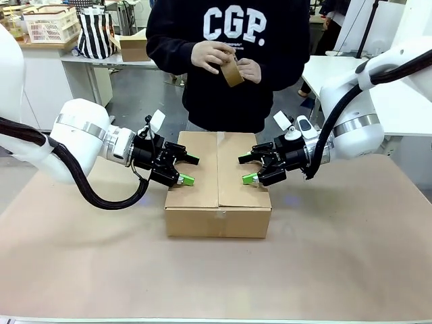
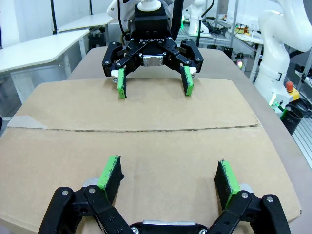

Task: Pack the gift set into the box.
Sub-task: Press and hold the closed box until the human finishes sealing it.

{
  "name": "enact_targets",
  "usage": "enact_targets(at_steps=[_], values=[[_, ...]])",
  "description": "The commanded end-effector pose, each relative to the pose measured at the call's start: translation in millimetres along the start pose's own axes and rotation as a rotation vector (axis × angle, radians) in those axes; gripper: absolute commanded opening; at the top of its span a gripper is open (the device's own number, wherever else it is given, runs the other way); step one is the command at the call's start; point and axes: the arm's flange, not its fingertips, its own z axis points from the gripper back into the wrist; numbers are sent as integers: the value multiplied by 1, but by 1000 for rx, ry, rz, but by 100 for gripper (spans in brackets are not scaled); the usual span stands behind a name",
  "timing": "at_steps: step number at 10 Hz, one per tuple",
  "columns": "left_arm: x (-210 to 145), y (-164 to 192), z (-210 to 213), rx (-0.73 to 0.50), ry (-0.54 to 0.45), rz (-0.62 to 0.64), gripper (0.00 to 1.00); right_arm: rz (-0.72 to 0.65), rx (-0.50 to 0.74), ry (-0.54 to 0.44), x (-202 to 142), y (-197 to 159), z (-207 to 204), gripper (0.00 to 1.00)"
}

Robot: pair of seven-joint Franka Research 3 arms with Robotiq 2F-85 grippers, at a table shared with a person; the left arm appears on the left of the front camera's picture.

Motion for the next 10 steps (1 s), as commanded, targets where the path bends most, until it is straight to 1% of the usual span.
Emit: enact_targets(at_steps=[1, 10], values=[[-4, -2, 0, 8, -5, 3, 100, -5, -1, 7, -2, 0, -1, 100], [-4, -2, 0, 8, -5, 3, 100, -5, -1, 7, -2, 0, -1, 100]])
